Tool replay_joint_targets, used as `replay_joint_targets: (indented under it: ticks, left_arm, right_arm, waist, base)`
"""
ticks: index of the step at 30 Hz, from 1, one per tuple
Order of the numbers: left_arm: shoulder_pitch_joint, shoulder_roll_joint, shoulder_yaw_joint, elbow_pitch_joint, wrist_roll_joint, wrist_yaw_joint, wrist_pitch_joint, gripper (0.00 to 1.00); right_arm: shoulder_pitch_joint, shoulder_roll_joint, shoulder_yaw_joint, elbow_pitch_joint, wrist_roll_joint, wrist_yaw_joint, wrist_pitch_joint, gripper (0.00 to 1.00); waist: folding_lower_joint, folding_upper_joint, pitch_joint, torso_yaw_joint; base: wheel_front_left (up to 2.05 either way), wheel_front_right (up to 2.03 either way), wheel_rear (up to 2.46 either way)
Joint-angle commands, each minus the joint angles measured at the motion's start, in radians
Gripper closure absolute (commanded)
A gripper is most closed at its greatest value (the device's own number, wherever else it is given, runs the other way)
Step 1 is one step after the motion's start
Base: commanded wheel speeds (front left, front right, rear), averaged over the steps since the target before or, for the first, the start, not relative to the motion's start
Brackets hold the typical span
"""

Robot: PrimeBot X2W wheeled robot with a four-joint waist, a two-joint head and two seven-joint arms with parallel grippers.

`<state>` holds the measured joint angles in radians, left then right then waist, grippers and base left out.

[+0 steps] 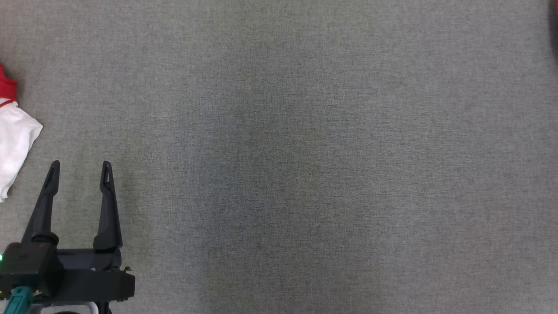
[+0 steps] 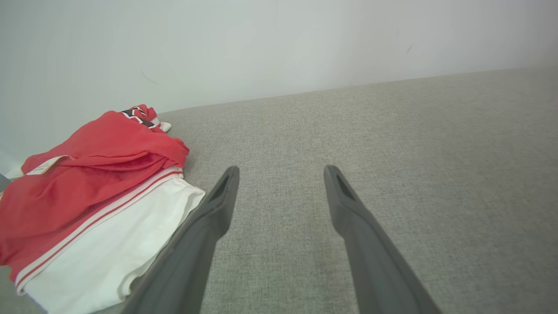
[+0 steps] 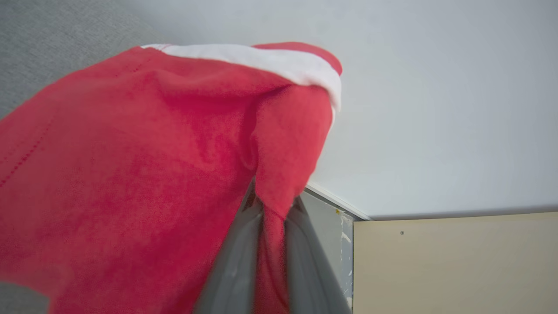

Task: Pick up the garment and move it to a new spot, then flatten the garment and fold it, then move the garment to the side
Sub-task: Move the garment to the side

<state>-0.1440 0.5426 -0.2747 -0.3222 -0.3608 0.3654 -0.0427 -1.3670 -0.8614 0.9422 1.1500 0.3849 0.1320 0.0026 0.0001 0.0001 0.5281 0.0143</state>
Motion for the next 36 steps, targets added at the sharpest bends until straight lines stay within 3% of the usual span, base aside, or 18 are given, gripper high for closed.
replay_joint_targets:
  ticks: [1,5,6,7,8,16,22,24,30,36]
  left_arm:
    - [0.009,0.005,0.003,-0.006,0.006,0.005,-0.002,0.0]
    - [0.013,0.002,0.003,-0.007,0.004,0.008,-0.009,0.0]
    - [0.016,0.001,0.002,-0.007,0.003,0.01,-0.01,0.0]
    - [0.018,-0.001,0.002,-0.006,0.002,0.012,-0.009,0.0]
    - [0.021,-0.002,0.004,-0.005,0.0,0.013,-0.011,0.0]
    - [0.016,-0.01,0.005,0.001,-0.008,0.018,-0.021,0.0]
    - [0.02,-0.042,-0.011,0.046,-0.032,0.005,-0.056,0.0]
    - [0.028,-0.055,-0.017,0.071,-0.041,0.003,-0.07,0.0]
    - [0.071,-0.078,-0.01,0.15,-0.076,-0.003,-0.109,0.0]
    - [0.125,-0.091,-0.011,0.203,-0.103,-0.008,-0.13,0.0]
  right_arm:
    - [-0.027,-0.007,0.017,0.012,-0.015,-0.002,-0.012,1.0]
    - [-0.061,-0.001,0.031,0.049,-0.027,-0.002,-0.017,1.0]
    - [-0.066,0.003,0.034,0.059,-0.026,-0.002,-0.009,0.9]
    - [-0.069,0.006,0.035,0.07,-0.025,-0.002,-0.002,0.55]
    - [-0.074,0.005,0.037,0.08,-0.031,-0.002,0.004,0.0]
    - [-0.13,-0.013,-0.011,0.126,-0.086,-0.002,-0.043,0.0]
    - [-0.069,0.091,-0.215,0.137,0.071,-0.002,-0.208,0.0]
    - [-0.032,0.117,-0.242,0.135,0.085,-0.002,-0.246,0.0]
    - [0.101,0.221,-0.354,-0.002,0.156,-0.002,-0.268,0.0]
    - [0.312,0.305,-0.524,-0.204,0.125,-0.002,-0.267,0.0]
  waist:
    - [-0.0001,-0.0001,0.006,0.006]
    - [-0.0001,-0.0001,0.014,0.014]
    - [-0.0001,-0.0001,0.015,0.016]
    - [-0.0001,-0.0001,0.015,0.018]
    - [-0.0001,-0.0001,0.016,0.019]
    - [-0.0001,-0.0001,0.014,0.016]
    - [-0.0001,-0.0001,-0.058,0.004]
    - [-0.0001,-0.0001,-0.1,0.001]
    - [-0.0001,-0.0001,-0.229,-0.028]
    - [-0.0001,-0.0001,-0.346,-0.051]
  base:
    - [0.0,0.0,0.0]
    - [0.0,0.0,0.0]
    - [0.0,0.0,0.0]
    - [0.0,0.0,0.0]
    - [0.0,0.0,0.0]
    - [0.0,0.0,0.0]
    - [0.0,0.0,0.0]
    - [0.0,0.0,0.0]
    - [0.0,0.0,0.0]
    - [0.0,0.0,0.0]
